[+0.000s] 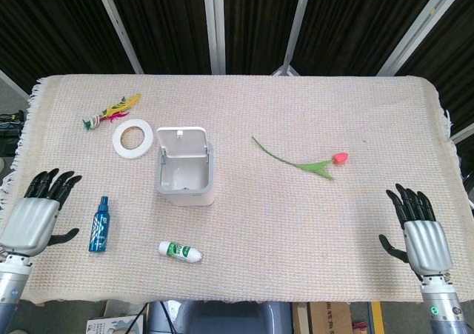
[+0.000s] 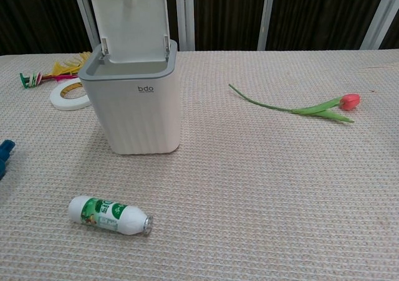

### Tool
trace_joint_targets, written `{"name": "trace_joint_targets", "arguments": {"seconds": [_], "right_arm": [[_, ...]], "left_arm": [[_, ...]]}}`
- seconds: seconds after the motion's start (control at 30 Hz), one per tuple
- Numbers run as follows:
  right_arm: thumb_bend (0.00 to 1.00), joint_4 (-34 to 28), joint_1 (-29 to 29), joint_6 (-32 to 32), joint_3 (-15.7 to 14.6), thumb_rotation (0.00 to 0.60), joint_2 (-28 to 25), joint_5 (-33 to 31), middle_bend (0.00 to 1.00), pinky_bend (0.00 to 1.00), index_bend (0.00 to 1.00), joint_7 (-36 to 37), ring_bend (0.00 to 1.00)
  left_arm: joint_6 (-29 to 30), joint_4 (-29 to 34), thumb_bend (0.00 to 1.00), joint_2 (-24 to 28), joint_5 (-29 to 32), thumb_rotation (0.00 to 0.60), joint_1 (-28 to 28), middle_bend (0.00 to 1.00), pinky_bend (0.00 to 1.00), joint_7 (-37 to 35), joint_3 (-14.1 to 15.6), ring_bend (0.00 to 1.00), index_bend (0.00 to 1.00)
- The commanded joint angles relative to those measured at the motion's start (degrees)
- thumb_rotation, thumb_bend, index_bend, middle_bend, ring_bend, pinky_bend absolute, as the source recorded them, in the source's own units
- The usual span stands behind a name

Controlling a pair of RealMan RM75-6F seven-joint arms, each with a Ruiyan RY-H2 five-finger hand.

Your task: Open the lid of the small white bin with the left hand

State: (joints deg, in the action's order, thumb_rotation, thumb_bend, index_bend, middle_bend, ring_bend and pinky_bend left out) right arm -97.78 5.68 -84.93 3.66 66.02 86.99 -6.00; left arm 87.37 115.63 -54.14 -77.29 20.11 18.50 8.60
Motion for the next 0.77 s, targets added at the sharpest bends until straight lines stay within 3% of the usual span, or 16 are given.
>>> {"name": "trace_joint_targets", "arguments": {"seconds": [0.03, 0.17, 0.47, 0.77], "right_arm": [[0.27, 0.0, -0.1, -0.14, -0.04, 0.6, -0.14, 0.13, 0.02, 0.0, 0.11, 0.2, 0.0], [0.27, 0.03, -0.12, -0.12, -0.08, 0.6, -0.34, 0.25, 0.02, 0.0, 0.11, 0.52, 0.0], [0.27, -0.12, -0.27, -0.58, -0.34, 0.6, -0.73, 1.21, 0.02, 0.0, 0.11, 1.12, 0.0], [0.27, -0.32, -0.13, -0.38, -0.35, 0.6, -0.68, 1.37, 0.02, 0.0, 0.11, 1.02, 0.0]], "left_arm": [[2.75, -9.03, 0.18, -0.48, -5.11, 0.6, -5.73, 0.07, 0.02, -10.18, 2.16, 0.0, 0.13], [5.96, -13.63, 0.18, -2.38, -8.38, 0.6, -8.81, 0.08, 0.02, -15.04, 2.22, 0.0, 0.13], [11.85, -15.99, 0.19, -2.01, -11.77, 0.6, -12.93, 0.09, 0.02, -16.4, 0.85, 0.0, 0.13], [11.59, -16.74, 0.19, -1.0, -10.04, 0.6, -14.78, 0.1, 0.02, -19.14, -1.26, 0.0, 0.13]]}}
